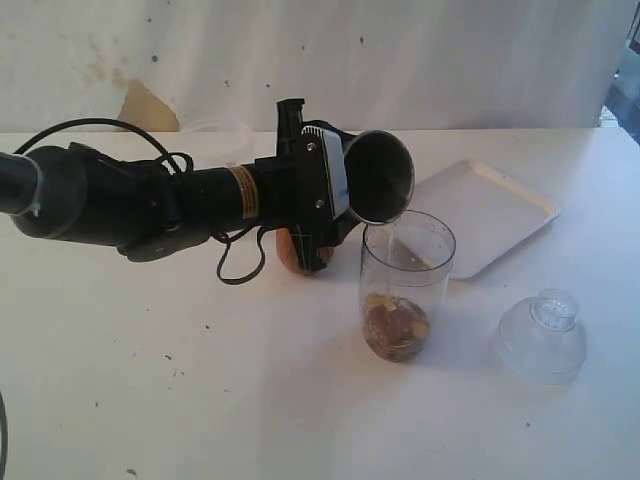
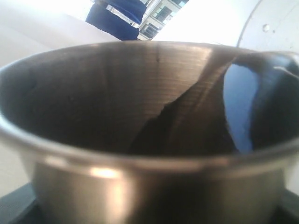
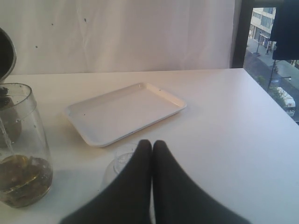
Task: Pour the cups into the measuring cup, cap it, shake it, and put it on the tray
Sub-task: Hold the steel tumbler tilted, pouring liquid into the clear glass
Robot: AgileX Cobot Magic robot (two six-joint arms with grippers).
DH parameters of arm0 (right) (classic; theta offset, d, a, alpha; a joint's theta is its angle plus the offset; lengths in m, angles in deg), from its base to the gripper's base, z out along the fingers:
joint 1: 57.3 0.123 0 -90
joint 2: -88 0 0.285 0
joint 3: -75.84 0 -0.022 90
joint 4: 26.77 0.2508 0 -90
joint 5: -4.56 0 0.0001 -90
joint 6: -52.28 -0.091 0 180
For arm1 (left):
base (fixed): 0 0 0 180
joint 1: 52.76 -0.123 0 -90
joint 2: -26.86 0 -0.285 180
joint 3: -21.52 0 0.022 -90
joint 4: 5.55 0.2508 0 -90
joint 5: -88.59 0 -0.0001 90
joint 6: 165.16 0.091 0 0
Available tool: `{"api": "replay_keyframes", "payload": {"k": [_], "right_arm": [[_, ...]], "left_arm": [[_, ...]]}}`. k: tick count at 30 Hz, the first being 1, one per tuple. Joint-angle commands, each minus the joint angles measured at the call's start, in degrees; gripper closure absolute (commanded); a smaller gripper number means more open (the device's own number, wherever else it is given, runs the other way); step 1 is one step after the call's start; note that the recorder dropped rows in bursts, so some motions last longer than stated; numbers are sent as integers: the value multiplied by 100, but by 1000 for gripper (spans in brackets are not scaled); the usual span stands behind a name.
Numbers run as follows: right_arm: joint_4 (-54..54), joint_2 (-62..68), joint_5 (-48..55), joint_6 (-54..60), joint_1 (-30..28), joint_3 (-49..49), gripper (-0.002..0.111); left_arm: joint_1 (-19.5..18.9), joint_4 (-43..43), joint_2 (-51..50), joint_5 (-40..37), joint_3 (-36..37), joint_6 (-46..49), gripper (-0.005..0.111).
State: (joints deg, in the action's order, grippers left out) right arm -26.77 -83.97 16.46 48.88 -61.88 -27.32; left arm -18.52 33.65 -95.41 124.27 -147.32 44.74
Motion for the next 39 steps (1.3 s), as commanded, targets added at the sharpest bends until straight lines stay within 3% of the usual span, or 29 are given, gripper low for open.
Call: {"api": "replay_keyframes", "payload": {"k": [1, 39], "right_arm": [[0, -24, -31, 9, 8, 37, 108], [0, -24, -7, 59, 8, 37, 108]], "left_arm": [[15, 16, 79, 54, -30, 60, 107], [15, 69, 79, 64, -30, 789, 107]]}}
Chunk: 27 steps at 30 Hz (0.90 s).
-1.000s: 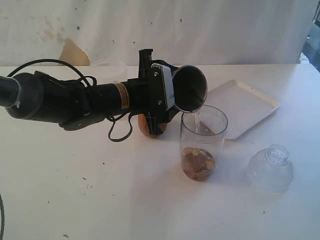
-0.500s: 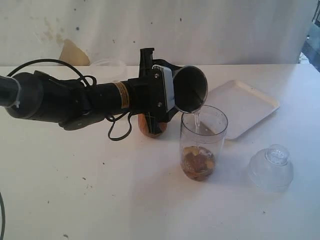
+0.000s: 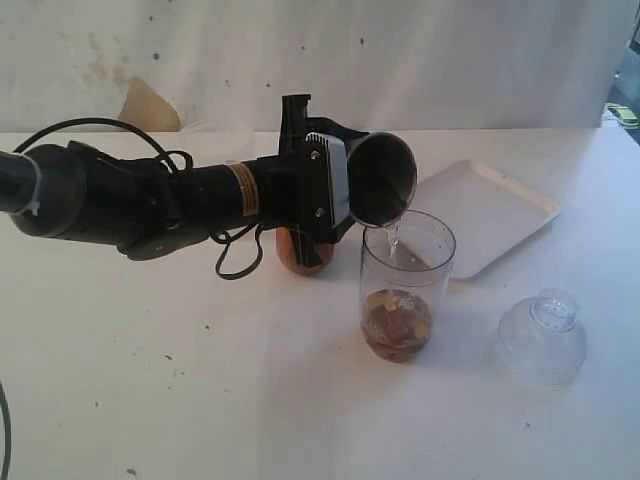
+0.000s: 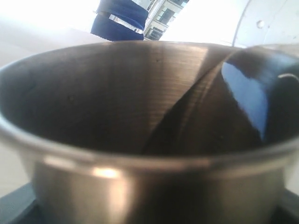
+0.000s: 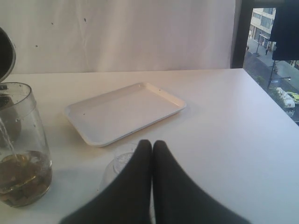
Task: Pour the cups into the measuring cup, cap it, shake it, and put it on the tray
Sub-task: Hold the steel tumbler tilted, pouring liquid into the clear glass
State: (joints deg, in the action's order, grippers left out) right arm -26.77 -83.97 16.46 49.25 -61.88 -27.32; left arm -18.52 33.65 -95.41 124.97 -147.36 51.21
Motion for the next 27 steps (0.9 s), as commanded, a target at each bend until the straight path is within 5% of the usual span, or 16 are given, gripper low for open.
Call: {"api": "replay_keyframes", "payload": {"k": [1, 19, 27], "right_arm": [[0, -24, -7, 22, 8, 37, 108], [0, -24, -7, 22, 8, 37, 108], [0, -24, -7, 22, 8, 37, 108]], "left_arm": [[15, 69, 79, -7, -27, 143, 107], [15, 69, 79, -19, -27, 610, 107], [15, 29, 79, -19, -27, 123, 107]]}}
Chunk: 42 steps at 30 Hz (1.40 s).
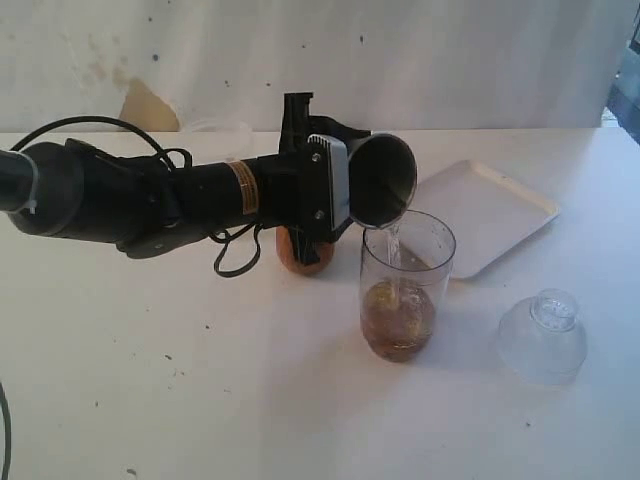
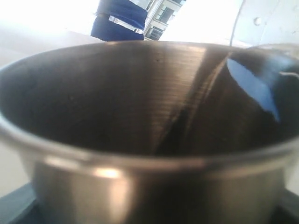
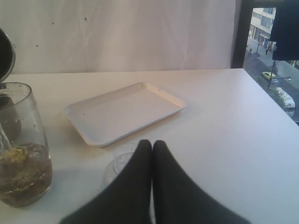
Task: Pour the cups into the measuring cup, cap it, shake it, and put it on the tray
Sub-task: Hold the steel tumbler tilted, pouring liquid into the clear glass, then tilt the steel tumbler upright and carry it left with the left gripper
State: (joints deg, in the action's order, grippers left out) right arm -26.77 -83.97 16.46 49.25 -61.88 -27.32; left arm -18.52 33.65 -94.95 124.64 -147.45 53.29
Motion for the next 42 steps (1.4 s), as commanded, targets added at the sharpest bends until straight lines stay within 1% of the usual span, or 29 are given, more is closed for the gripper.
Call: {"api": "replay_keyframes", "payload": {"k": [1, 3, 7, 9, 14, 18, 21, 23, 26, 29, 34, 40, 42], "right_arm": [[0, -24, -7, 22, 8, 37, 108], [0, -24, -7, 22, 8, 37, 108], [0, -24, -7, 22, 8, 37, 108], [0, -24, -7, 22, 8, 37, 108], [0, -24, -7, 22, 8, 37, 108], [0, -24, -7, 22, 8, 37, 108], [0, -24, -7, 22, 8, 37, 108], [0, -24, -7, 22, 8, 37, 108], [0, -24, -7, 22, 8, 37, 108], [0, -24, -7, 22, 8, 37, 108], [0, -24, -7, 22, 8, 37, 108], [0, -24, -7, 22, 8, 37, 108], [0, -24, -7, 22, 8, 37, 108]], "left_arm": [[15, 29, 32, 14, -17, -153, 107], [15, 29, 32, 27, -17, -492, 107], [15, 29, 32, 54, -17, -1895, 107], [15, 11, 32, 84, -17, -2288, 107], [15, -372, 45, 464, -17, -3023, 107], [4, -697, 69, 590, -17, -3491, 107], [-92, -935, 69, 609, -17, -4074, 107], [-194, -932, 69, 849, 9, -4418, 107], [-303, -1011, 91, 1295, 184, -4485, 107], [-415, -1245, 234, 1309, 432, -4495, 107], [-556, -1451, 639, 1657, 986, -4495, 107], [-556, -2408, 1300, 1696, 1777, -4344, 107], [-660, -2594, 1448, 1831, 2040, -4295, 107]]}}
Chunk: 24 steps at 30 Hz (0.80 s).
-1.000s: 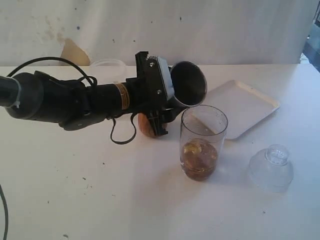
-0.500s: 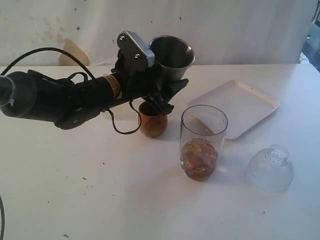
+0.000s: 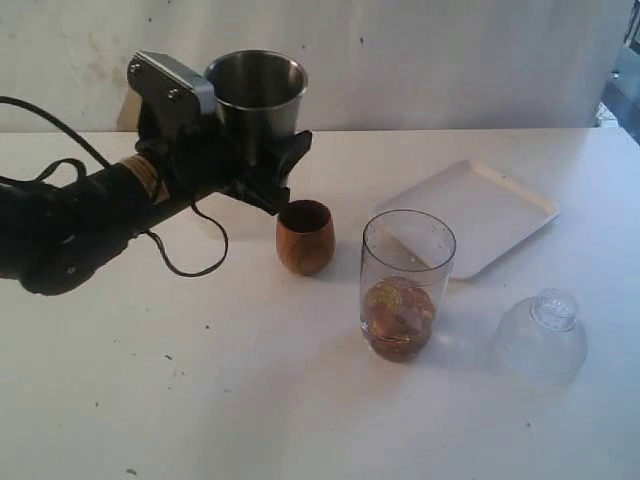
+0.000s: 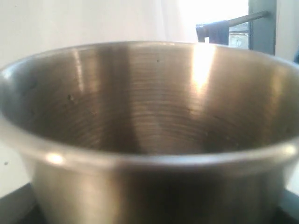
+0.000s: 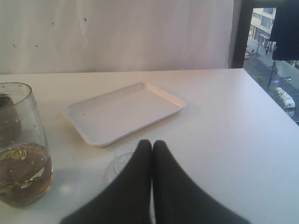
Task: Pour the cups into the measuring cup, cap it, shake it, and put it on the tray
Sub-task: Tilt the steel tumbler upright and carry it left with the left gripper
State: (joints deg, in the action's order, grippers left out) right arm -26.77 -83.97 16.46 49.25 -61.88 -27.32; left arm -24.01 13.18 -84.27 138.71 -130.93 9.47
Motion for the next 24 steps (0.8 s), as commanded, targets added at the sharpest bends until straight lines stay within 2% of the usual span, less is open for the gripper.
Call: {"api": "replay_keyframes", "payload": {"k": [1, 5, 12, 18, 24], "right_arm": [[0, -24, -7, 22, 8, 37, 108], [0, -24, 5, 21, 8, 37, 108], [0, -24, 5, 21, 8, 37, 108], [0, -24, 5, 21, 8, 37, 108], [0, -24, 5, 21, 8, 37, 108]], "left_arm": [[-198, -547, 437, 566, 535, 87, 107], [-646, -547, 615, 918, 1057, -359, 107], [-1713, -547, 676, 1442, 1726, -557, 107], [-2405, -601, 550, 1357, 1724, -659, 107], [-2735, -686, -3, 1408, 1551, -659, 107]]}}
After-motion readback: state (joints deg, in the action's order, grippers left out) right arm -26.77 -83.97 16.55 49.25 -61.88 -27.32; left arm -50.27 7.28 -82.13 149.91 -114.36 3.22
